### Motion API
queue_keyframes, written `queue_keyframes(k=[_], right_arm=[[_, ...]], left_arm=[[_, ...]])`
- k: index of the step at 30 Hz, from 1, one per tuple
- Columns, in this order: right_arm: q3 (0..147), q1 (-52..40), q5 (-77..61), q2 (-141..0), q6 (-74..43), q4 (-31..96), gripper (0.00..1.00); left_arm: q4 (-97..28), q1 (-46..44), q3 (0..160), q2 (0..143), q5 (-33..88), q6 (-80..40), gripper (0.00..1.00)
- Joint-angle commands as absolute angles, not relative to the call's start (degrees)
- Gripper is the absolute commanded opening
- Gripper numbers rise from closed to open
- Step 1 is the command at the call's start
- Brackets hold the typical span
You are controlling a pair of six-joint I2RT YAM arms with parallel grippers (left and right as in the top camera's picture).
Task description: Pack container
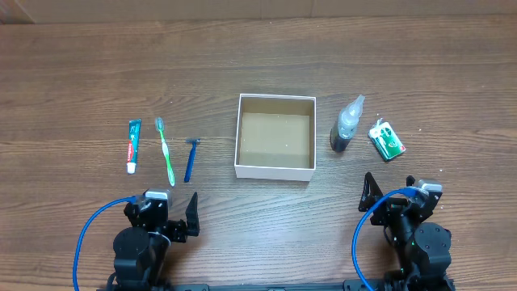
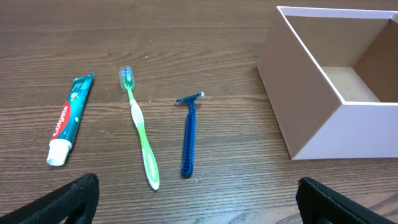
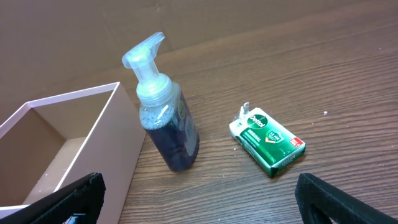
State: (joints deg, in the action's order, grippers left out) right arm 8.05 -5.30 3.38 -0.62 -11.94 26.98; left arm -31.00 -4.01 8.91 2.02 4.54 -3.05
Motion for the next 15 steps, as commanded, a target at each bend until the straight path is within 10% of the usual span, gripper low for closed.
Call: queue_keyframes(k=[1,15], right_arm=[[7.66,-5.13,3.79,-0.16,-11.75,26.85,1.00],[7.66,-5.13,-3.90,-0.16,-12.47,21.43,1.00]], left_arm=[[-30.83,-3.77,8.36,1.39,5.41,-4.29,1.00],[-30.83,-3.77,8.36,1.39,5.41,-4.29,1.00]])
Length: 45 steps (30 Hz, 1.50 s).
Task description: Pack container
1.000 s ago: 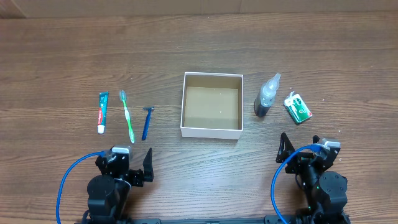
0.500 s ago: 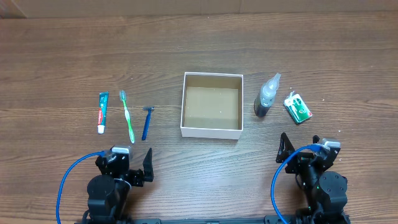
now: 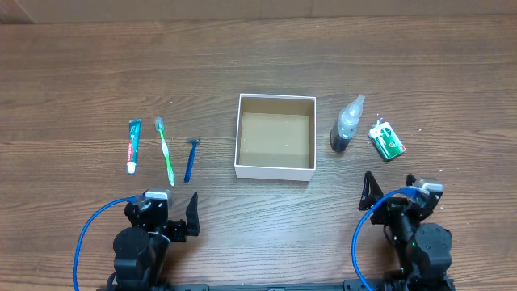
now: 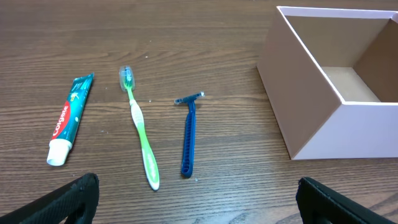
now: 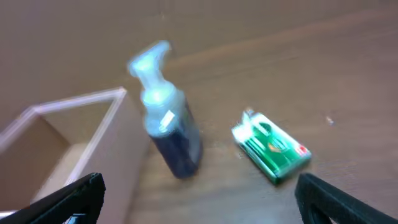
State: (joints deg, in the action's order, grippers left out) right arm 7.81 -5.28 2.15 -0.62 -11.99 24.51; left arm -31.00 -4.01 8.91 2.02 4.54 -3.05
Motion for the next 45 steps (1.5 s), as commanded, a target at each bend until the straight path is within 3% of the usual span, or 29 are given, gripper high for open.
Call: queue_keyframes(k=[1,3,6,9,14,17,20,25,32,36,39,43,45], right_arm=[[7.75,-5.13,-9.91,-0.16,-14.17,18.50,1.00],[9.19,-5.13,-16.82,-0.25,-15.55,16.40,1.00],[20.27,-5.13,-12.45,-7.22,-19.99,27.90,1.00],[34.70,-5.13,-9.82,-21.61,-19.16,37.93,1.00],[70.72,-5.19,-9.98,-54.08,-17.61,59.51,1.00],[83.83,-5.17,-13.69,-67.51,-19.49,65.28,1.00],[86.37,-5.76,-17.08,-77.73,-18.24,62.28,1.00],[86.35,-8.49,-2.81,-89.69,-26.11,62.74,0.96],[86.30,-8.51,0.67,-100.99,-27.51,60.25,0.88],[86.21,-8.69,-0.73,-104.05,-27.51,59.83,0.67],[86.21,-8.69,-1.83,-104.05,-27.49,60.10,0.64],[86.24,-8.69,-1.80,-104.03,-27.51,62.13,0.40],[86.37,-8.69,-1.76,-103.77,-27.49,63.20,0.33]], left_arm=[[-30.83,-3.77,8.36,1.39,5.41,-4.29,1.00],[-30.83,-3.77,8.36,1.39,5.41,-4.29,1.00],[-30.83,-3.77,8.36,1.39,5.41,-4.29,1.00],[-30.83,-3.77,8.36,1.39,5.41,-4.29,1.00],[-30.83,-3.77,8.36,1.39,5.41,-4.29,1.00],[-30.83,-3.77,8.36,1.39,5.41,-4.29,1.00],[-30.83,-3.77,8.36,1.39,5.41,-4.29,1.00],[-30.83,-3.77,8.36,1.39,5.41,-4.29,1.00],[-30.83,-3.77,8.36,1.39,5.41,-4.29,1.00],[-30.83,-3.77,8.36,1.39,5.41,-4.29,1.00],[-30.83,-3.77,8.36,1.39,5.41,-4.29,1.00],[-30.83,-3.77,8.36,1.39,5.41,-4.29,1.00],[-30.83,-3.77,8.36,1.39,5.41,-4.29,1.00]])
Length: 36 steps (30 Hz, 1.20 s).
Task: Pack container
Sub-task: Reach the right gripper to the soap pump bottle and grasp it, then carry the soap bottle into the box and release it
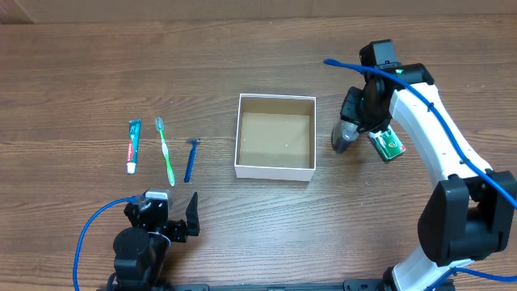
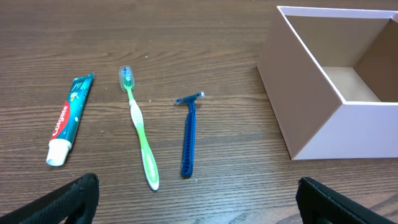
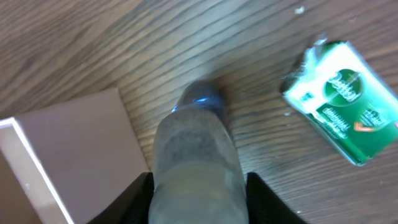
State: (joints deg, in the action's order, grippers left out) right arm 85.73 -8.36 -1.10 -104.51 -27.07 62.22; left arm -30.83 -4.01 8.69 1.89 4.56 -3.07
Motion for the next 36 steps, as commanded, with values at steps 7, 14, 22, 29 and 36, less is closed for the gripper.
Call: queue_keyframes(k=[7,14,22,29,36], right_arm=[[88.88,-8.80,-1.76,-94.70,-27.38,67.00,0.31],[97.95,-19.77,-1.54,-83.13,-25.12,74.37,0.31],[97.84,-29.61,3.92,-93.65,-27.70,67.24,0.37],[97.84,-29.50,9.67,-107.72,-30.98,62.39,0.37],[99.39,-29.47,10.48,-106.10,-31.18,63.90,0.72]], left_arm=[[-30.83,-3.77,8.36,1.39,5.41,-4.29,1.00],[-30.83,-3.77,8.36,1.39,5.41,-4.29,1.00],[-30.83,-3.77,8.36,1.39,5.41,-4.29,1.00],[-30.83,-3.77,8.36,1.39,5.41,-4.29,1.00],[-30.83,-3.77,8.36,1.39,5.41,-4.29,1.00]])
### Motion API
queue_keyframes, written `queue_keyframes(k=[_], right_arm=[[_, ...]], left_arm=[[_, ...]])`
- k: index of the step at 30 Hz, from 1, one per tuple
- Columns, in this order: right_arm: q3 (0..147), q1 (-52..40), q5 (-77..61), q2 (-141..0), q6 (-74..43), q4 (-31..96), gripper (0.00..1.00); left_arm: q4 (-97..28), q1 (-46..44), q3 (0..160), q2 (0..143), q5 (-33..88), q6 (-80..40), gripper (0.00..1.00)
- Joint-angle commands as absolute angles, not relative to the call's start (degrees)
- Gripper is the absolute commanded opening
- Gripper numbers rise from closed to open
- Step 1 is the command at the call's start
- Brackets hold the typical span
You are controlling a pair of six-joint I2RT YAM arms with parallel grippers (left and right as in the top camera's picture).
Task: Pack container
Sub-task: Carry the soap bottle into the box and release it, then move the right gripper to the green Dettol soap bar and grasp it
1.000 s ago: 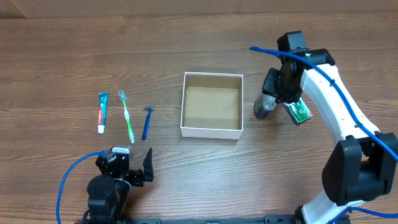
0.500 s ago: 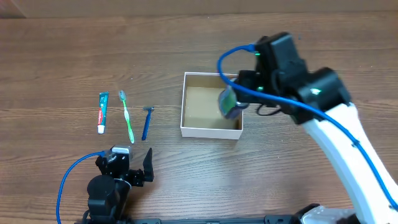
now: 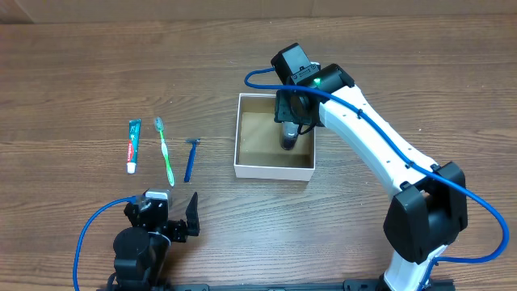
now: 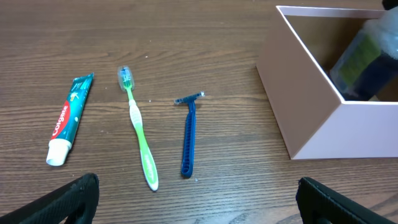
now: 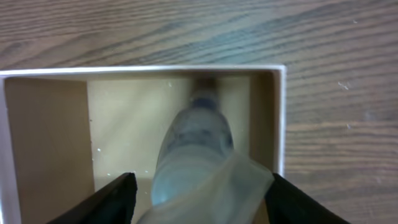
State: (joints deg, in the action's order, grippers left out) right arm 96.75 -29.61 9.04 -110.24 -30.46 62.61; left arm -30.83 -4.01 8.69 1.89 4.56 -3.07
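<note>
The white open box [image 3: 275, 171] sits mid-table. My right gripper [image 3: 289, 113] hangs over its right side, shut on the clear soap bottle [image 3: 288, 137] with dark liquid, whose lower end is down inside the box. In the right wrist view the bottle [image 5: 194, 149] fills the gap between the fingers [image 5: 121, 198], box floor beneath. The left wrist view shows the bottle [image 4: 357, 62] tilted inside the box. The toothpaste [image 3: 133, 145], green toothbrush [image 3: 166, 152] and blue razor [image 3: 191, 159] lie left of the box. My left gripper [image 4: 198, 200] rests open near the front edge.
The right arm [image 3: 380, 141] stretches from the front right across the spot right of the box and hides the table beneath it. The green soap packet is not in view. Bare wood lies between the razor and the box.
My right gripper was shut on the bottle standing right of the box, beside the green packet. Now it holds the bottle inside the box. The left arm and left-side items are unchanged.
Both grippers first rested open near the front edge, with the bottle and green packet right of the box. The right wrist view then blurred with motion. Later the right gripper was shut on the bottle where it stood; now the bottle is in the box.
</note>
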Motion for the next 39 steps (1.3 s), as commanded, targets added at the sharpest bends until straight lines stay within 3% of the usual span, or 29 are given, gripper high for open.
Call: queue_keyframes(k=[1,4,7,11,15,19,26,32,39], right_arm=[[100.55,-29.47,10.50,-104.20,-31.59,65.47,0.73],[103.15,-28.97,10.55,-95.53,-31.79,70.50,0.93],[103.13,-22.92,12.03,-88.53,-31.79,77.19,1.00],[100.16,-10.17,11.97,-89.45,-30.46,83.09,1.00],[88.75,-1.96,10.20,-92.36,-16.91,73.21,1.00],[78.74,0.91,9.58,-96.42,-2.26,61.65,1.00],[75.05,2.33,0.78,-109.19,6.72,53.15,1.00],[75.05,2.33,0.73,-116.36,7.07,52.64,0.96],[75.07,2.31,-0.38,-116.49,-3.88,58.22,0.74]], left_arm=[[-30.83,-3.77,8.36,1.39,5.41,-4.29,1.00],[-30.83,-3.77,8.36,1.39,5.41,-4.29,1.00],[-30.83,-3.77,8.36,1.39,5.41,-4.29,1.00],[-30.83,-3.77,8.36,1.39,5.41,-4.29,1.00],[-30.83,-3.77,8.36,1.39,5.41,-4.29,1.00],[-30.83,-3.77,8.36,1.39,5.41,-4.29,1.00],[-30.83,-3.77,8.36,1.39,5.41,-4.29,1.00],[-30.83,-3.77,8.36,1.39,5.41,-4.29,1.00],[-30.83,-3.77,8.36,1.39,5.41,-4.29,1.00]])
